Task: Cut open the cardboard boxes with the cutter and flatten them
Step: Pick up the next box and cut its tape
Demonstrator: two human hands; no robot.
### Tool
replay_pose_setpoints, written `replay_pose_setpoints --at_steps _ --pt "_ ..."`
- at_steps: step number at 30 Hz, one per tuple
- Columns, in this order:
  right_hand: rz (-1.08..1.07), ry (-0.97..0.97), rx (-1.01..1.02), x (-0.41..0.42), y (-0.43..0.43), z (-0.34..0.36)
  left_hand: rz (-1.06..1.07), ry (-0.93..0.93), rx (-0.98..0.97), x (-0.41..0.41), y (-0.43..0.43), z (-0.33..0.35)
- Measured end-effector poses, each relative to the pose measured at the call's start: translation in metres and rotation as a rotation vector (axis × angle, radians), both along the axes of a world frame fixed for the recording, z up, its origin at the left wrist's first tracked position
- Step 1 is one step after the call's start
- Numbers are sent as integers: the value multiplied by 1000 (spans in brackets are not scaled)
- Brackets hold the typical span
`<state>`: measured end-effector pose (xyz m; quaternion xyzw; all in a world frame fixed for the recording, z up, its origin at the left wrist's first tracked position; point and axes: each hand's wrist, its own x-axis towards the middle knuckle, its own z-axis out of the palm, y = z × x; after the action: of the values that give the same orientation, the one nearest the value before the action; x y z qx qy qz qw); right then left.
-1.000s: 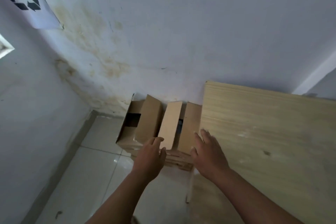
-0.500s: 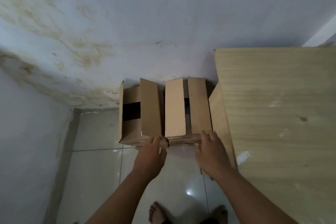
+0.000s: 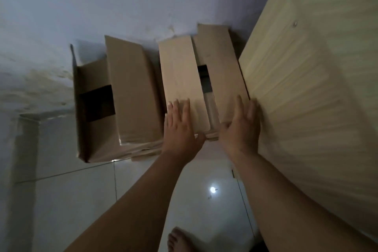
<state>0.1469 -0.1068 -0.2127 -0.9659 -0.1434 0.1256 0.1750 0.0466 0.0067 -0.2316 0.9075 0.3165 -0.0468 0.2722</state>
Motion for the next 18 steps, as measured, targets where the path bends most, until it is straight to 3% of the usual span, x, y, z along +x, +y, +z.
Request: replay_pose_setpoints --at_steps 3,10,14,18 --pt "43 -28 9 6 -1 -19 46 -38 13 3 -1 -15" --pt "-114 -136 169 -20 -17 -10 74 4 -134 -9 -7 -10" --pt "-185 -9 220 -63 -39 3 176 -34 -250 -41 -41 0" --pt "-191 48 245 -91 -67 -9 467 -103 -378 -72 -68 -8"
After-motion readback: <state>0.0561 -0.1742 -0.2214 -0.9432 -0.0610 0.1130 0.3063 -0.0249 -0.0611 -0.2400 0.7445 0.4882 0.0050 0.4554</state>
